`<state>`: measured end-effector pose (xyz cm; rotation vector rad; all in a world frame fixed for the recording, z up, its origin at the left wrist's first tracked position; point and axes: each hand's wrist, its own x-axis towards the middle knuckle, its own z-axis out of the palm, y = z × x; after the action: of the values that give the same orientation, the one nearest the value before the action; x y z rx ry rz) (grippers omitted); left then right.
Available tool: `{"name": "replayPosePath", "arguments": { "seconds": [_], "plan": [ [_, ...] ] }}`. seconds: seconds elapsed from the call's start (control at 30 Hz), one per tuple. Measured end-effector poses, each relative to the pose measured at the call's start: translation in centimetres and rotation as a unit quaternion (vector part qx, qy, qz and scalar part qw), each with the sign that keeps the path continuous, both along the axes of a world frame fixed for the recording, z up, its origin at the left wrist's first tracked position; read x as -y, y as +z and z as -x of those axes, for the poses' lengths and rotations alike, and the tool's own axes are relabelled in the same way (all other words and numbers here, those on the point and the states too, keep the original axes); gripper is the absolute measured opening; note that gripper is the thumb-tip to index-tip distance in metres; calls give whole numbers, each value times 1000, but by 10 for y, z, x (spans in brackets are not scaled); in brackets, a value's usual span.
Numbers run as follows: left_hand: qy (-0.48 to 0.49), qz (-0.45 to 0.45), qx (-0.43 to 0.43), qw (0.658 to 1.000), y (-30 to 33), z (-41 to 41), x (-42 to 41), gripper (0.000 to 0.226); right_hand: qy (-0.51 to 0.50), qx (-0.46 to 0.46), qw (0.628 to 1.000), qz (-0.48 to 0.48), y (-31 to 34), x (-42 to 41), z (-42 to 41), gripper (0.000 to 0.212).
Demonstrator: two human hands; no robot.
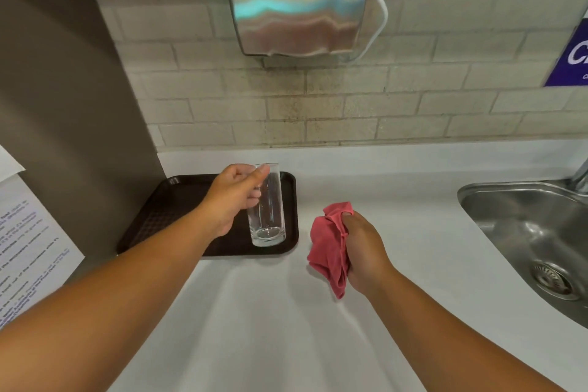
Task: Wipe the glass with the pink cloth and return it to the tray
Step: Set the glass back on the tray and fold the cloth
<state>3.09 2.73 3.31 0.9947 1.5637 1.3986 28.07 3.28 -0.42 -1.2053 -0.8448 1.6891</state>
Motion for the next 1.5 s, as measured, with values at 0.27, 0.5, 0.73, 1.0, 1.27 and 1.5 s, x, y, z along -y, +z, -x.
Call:
{"name": "replayPosePath", "arguments": {
  "seconds": [0.27, 0.5, 0.73, 1.0, 1.27, 1.5],
  "plan": [
    [11, 28, -108, 994, -29, -1, -25, 58, -15, -4, 1000, -7, -7, -15, -22, 29],
    [62, 11, -144, 988, -42, -3, -25, 61, -14, 7, 1000, 5, -10, -25, -27, 32],
    [53, 29, -152, 986, -55, -10, -24, 66, 3, 15, 1000, 5, -8, -28, -25, 31],
    [118, -35, -148, 981, -22, -75, 27, 37, 77, 5, 995, -60, 4, -32, -40, 40],
    [-135, 181, 485, 845, -13, -117, 26, 107, 394, 59, 873, -281, 46, -20, -47, 49],
    [-174, 96, 402, 894, -8, -119, 26, 41, 83, 15, 959, -271, 48, -31, -58, 26]
  ]
}}
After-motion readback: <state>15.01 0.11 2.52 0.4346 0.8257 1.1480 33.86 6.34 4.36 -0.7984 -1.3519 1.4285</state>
